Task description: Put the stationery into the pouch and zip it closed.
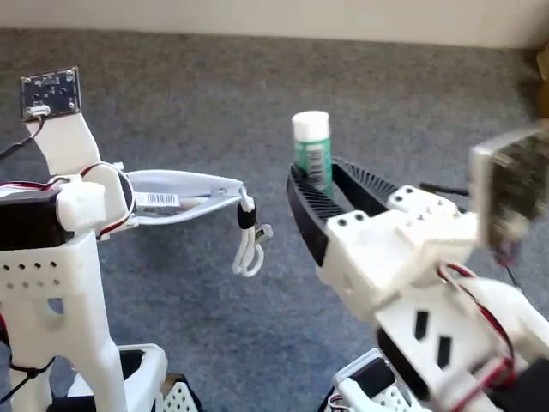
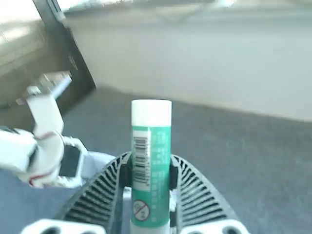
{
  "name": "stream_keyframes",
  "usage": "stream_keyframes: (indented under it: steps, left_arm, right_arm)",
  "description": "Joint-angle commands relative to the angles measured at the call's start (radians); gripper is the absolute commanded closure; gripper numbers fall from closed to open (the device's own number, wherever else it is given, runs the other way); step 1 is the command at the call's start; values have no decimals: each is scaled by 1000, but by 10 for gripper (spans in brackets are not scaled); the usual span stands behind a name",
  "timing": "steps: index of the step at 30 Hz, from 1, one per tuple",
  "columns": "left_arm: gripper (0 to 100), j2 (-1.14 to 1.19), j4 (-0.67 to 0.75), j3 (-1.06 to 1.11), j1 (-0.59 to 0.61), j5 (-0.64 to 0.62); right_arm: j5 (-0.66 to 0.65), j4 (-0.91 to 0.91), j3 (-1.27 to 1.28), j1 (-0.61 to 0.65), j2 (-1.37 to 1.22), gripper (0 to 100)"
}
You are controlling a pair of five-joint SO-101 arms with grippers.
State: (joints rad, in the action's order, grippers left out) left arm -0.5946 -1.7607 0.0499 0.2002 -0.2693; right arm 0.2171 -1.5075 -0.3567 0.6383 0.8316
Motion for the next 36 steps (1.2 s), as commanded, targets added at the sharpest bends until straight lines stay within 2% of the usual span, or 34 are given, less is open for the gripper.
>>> stream_keyframes:
  steps: [1, 18, 24, 30, 36]
  left_arm:
    - [993, -4, -3, -15, -21, -11]
    - [993, -4, -2, -15, -21, -11]
    - [993, -4, -2, -15, -19, -12]
    - [993, -4, 0, -25, -19, -51]
    - [993, -2, 0, -27, -19, -51]
  right_arm:
    - [40, 90, -4, -10, 35, 993]
    - [58, 561, -4, -10, 67, 993]
    - [58, 670, 13, -10, 61, 993]
    - [58, 875, 302, -10, 68, 993]
    - [58, 1319, 615, -7, 71, 993]
